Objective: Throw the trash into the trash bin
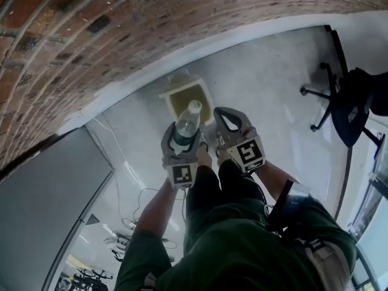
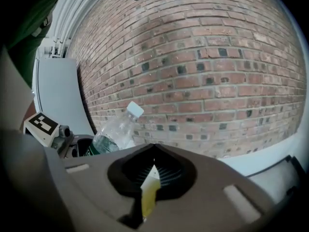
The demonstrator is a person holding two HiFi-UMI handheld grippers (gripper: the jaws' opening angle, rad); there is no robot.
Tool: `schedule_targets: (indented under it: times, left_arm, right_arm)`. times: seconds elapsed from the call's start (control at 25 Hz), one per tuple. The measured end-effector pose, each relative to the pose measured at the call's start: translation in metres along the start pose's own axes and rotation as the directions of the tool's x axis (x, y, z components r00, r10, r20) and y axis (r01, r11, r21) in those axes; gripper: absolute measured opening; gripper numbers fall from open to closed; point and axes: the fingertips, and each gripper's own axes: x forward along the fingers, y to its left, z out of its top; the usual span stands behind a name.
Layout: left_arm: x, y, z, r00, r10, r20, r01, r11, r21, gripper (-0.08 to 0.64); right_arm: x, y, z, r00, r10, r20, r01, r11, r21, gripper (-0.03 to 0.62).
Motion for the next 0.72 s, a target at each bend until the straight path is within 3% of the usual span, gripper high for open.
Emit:
schedule_targets:
  times: [0.44, 0.72]
  left_arm:
    - [0.059, 0.001, -0.101, 0.991, -0.017, -0.130, 0.016, 1.000, -0.002, 0.331]
    - [0.097, -0.005, -0.149, 0.990, -0.032, -0.141, 0.038, 0.999, 0.038, 0.331]
  right_arm:
    - [0.051, -0.022, -0.099, 0.995, 0.002, -0.103, -0.005, 0.999, -0.035, 0.003]
    - [0.073, -0.027, -0.154, 0.990, 0.000, -0.143, -0.004, 1.000, -0.026, 0.003]
